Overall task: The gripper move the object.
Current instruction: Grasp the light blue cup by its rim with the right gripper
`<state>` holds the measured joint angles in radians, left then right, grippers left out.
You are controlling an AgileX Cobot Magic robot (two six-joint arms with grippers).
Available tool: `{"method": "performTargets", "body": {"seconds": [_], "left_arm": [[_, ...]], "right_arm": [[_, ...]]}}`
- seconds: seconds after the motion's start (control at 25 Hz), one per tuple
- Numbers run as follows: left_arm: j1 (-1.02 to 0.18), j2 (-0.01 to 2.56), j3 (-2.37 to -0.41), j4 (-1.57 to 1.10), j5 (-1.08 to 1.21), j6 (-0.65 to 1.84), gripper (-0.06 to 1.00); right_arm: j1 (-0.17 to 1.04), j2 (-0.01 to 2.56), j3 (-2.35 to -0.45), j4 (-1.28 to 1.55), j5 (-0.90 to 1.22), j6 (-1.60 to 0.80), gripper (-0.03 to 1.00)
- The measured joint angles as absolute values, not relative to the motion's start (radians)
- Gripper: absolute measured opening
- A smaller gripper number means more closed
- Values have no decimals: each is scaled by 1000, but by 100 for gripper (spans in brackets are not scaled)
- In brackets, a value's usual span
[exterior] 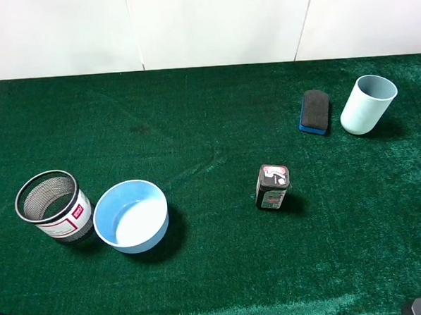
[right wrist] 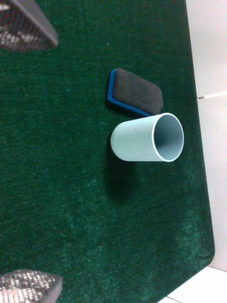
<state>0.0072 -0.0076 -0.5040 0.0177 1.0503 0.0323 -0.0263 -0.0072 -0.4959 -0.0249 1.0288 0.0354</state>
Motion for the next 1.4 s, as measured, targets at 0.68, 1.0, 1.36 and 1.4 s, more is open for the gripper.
{"method": "performTargets", "body": {"seconds": [0.68,1.0,1.36,1.4], "left_arm": [[7,-8,-504,18,1050,32,99],[7,-8,-504,18,1050,32,99],[7,-8,-504,18,1050,32,99],[7,-8,-504,18,1050,32,99]], "right_arm": [[-26,2,-496,-24,1029,35,69],[-26,151,-515,-13,1028,35,69],[-26,364,-638,13,1028,35,69],[-26,386,-649,19,1028,35,69]]}}
